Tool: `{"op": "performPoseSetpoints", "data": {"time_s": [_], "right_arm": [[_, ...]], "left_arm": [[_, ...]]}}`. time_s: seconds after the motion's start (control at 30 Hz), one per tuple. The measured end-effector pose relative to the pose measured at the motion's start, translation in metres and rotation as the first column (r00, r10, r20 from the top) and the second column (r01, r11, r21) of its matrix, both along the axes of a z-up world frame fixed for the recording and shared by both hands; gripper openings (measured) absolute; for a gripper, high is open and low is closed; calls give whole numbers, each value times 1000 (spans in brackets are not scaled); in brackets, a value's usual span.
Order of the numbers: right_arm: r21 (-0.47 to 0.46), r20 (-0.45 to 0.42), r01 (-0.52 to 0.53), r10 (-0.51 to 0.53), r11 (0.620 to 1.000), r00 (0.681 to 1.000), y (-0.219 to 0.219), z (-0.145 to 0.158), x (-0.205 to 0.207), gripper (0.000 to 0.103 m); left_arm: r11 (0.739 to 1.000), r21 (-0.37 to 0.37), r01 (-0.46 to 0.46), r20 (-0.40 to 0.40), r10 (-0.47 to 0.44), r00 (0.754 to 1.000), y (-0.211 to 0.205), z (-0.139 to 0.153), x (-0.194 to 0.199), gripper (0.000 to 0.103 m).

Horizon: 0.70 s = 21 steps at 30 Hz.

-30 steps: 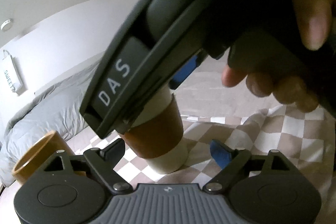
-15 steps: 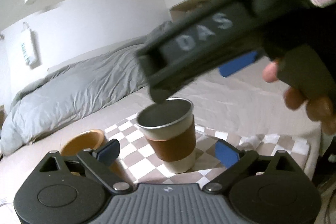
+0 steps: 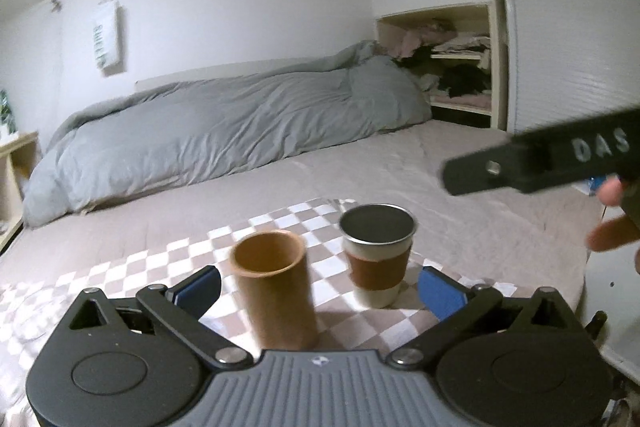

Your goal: Flip cup upright

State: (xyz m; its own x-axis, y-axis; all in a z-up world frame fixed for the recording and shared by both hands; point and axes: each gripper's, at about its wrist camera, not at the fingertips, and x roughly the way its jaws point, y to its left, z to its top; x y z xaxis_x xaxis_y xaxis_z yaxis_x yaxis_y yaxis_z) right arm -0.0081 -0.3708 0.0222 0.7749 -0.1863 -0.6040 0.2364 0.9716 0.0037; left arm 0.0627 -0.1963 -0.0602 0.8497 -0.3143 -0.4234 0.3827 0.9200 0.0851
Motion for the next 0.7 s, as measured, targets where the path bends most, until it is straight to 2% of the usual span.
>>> {"op": "performPoseSetpoints", "data": {"time_s": [0.33,0.7], "right_arm": [[-16,-37,83,-84,996,996,36,18,-36,103],[-51,-26,157,-159,986,987,74,9,-73,103]], "left_arm": [[998,-31,-61,-20,60,998,55,23,-33,103],[993,-106,-57,-77,49,996,92,29,-52,103]]}}
